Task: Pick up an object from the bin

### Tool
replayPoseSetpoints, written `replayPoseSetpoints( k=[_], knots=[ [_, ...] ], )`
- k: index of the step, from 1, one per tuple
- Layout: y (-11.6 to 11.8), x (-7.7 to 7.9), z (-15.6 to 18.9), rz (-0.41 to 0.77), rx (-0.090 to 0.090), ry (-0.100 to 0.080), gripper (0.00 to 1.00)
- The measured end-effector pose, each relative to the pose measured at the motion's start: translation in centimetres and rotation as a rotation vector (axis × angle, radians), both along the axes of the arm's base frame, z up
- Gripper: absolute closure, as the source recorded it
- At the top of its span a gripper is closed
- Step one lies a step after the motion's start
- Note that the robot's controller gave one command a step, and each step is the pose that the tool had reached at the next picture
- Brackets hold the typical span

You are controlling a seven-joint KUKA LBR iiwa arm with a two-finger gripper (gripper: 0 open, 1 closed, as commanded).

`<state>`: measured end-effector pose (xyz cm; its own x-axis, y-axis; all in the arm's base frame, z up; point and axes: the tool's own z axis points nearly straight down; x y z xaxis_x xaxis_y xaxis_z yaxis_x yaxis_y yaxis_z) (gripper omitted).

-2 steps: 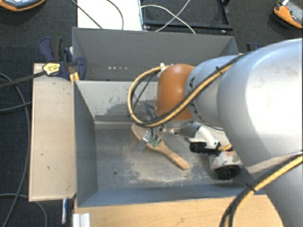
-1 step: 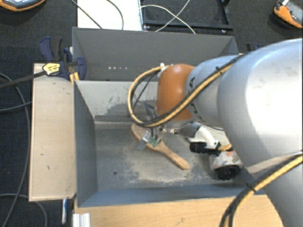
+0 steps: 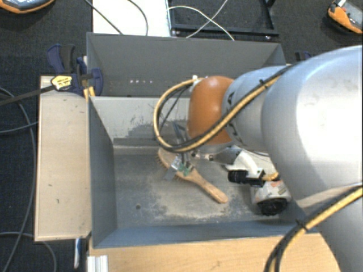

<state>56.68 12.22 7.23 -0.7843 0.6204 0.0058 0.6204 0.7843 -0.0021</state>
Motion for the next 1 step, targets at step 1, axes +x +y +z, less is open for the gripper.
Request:
replayPoseSetpoints(
  k=[1],
  knots=[
    [-0.07, -0.19, 2.29, 0.001, -0.002, 0.008, 1.0]
  ],
)
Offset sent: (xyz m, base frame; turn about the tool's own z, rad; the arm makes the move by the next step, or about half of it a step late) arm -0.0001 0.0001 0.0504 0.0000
